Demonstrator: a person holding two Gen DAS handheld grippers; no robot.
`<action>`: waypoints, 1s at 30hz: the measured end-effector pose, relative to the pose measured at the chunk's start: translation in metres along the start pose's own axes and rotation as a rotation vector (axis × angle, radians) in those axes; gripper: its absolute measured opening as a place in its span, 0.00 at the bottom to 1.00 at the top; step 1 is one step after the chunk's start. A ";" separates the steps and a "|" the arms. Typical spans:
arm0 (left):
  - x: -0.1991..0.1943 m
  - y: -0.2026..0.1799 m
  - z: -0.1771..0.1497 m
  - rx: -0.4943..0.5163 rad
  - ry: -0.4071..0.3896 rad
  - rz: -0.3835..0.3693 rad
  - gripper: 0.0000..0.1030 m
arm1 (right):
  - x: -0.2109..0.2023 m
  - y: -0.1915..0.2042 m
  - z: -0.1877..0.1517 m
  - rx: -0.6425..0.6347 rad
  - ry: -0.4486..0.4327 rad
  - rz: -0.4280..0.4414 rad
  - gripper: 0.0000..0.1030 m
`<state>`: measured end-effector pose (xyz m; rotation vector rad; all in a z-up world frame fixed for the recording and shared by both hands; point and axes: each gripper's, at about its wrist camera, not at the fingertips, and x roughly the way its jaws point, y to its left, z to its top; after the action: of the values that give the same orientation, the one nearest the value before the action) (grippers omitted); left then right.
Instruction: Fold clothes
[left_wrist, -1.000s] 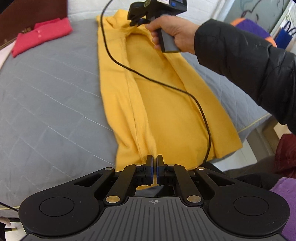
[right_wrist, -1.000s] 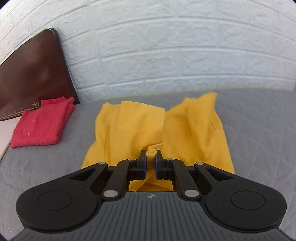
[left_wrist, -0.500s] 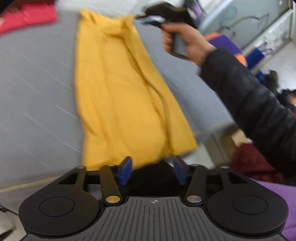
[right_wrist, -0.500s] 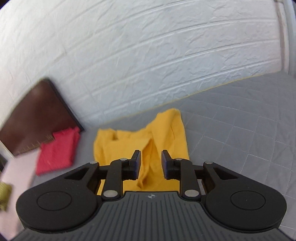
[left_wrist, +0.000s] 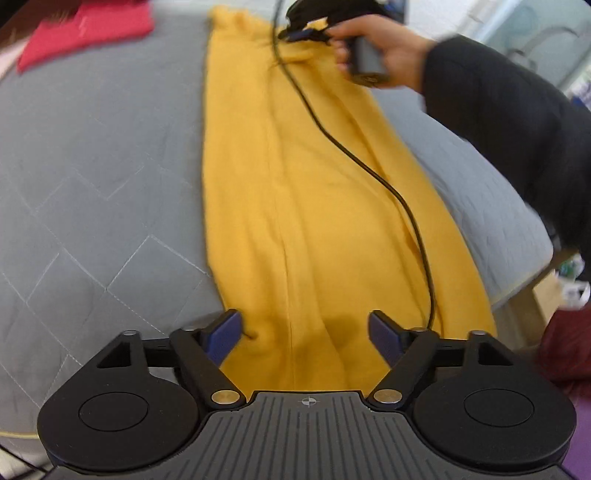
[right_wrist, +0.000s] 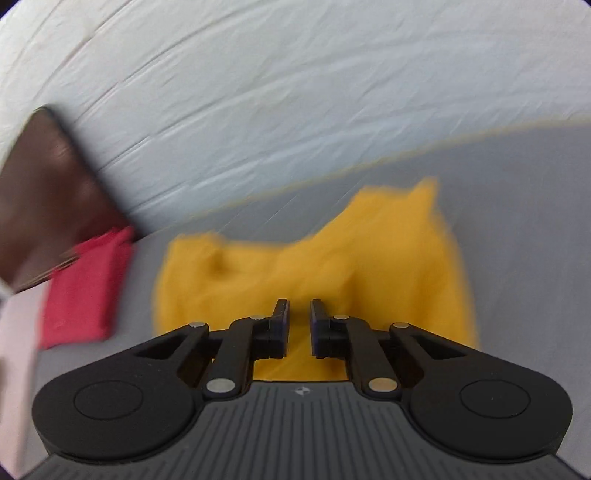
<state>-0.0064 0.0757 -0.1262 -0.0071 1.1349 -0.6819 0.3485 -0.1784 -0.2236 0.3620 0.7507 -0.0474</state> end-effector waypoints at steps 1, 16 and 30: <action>-0.003 -0.001 -0.003 0.004 0.005 -0.005 0.86 | -0.006 -0.004 0.010 -0.015 -0.046 -0.066 0.19; 0.029 0.058 0.242 -0.044 -0.395 0.078 0.99 | -0.016 -0.066 0.029 0.140 0.118 0.286 0.43; 0.191 0.087 0.338 -0.013 -0.290 0.289 1.00 | -0.020 -0.091 0.019 0.028 0.121 0.293 0.49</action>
<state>0.3652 -0.0615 -0.1636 0.0451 0.8400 -0.4001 0.3307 -0.2722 -0.2253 0.5022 0.8100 0.2422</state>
